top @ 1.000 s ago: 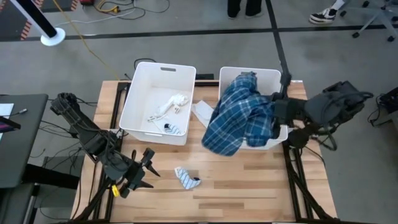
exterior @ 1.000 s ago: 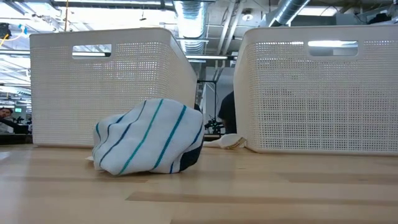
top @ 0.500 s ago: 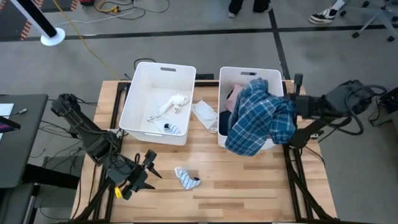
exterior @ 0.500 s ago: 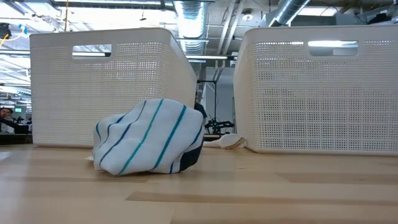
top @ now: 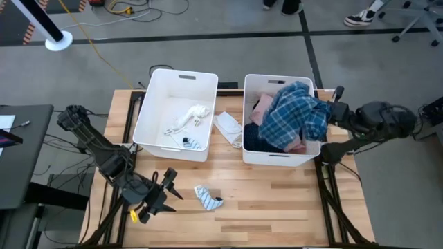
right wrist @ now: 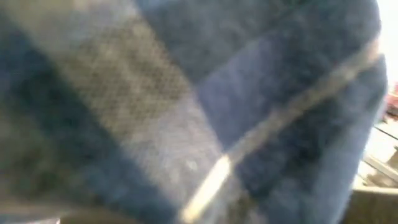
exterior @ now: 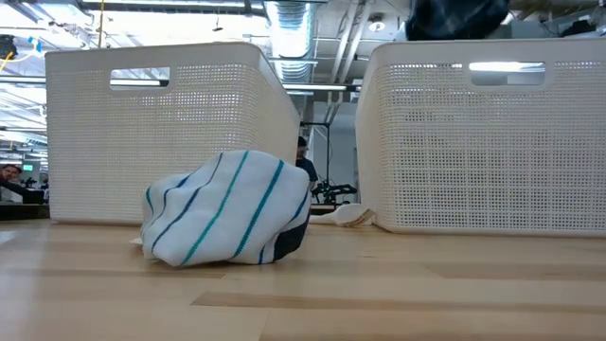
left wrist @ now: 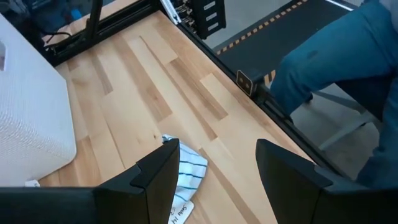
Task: Sort clothes
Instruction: Put the blue shirt into the right white laundry bin
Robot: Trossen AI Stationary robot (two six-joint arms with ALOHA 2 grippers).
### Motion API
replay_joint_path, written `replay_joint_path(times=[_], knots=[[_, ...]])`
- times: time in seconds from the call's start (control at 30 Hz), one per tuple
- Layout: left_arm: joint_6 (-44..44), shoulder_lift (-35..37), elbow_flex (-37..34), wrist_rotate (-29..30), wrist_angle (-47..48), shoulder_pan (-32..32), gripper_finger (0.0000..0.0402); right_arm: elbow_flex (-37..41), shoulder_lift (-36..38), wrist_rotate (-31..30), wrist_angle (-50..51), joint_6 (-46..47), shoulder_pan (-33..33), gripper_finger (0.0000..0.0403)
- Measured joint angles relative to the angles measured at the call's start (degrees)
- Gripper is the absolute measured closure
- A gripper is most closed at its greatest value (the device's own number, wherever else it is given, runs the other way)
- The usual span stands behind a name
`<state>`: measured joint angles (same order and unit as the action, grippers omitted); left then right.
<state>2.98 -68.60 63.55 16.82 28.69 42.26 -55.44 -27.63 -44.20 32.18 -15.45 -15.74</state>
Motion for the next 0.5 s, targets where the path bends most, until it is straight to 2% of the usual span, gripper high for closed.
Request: replay_joint_path(times=[0.23, 0.5], knots=[[0.5, 0.0, 0.0, 0.0, 0.0, -1.4, 0.0196, 6.8, 3.7, 0.2, 0.4, 2.4, 8.2, 0.0376], [1.5, 0.0, 0.0, 0.0, -2.1, -1.9, 0.0196, 14.4, 2.6, 5.0, 0.4, 3.5, 12.2, 0.0376]])
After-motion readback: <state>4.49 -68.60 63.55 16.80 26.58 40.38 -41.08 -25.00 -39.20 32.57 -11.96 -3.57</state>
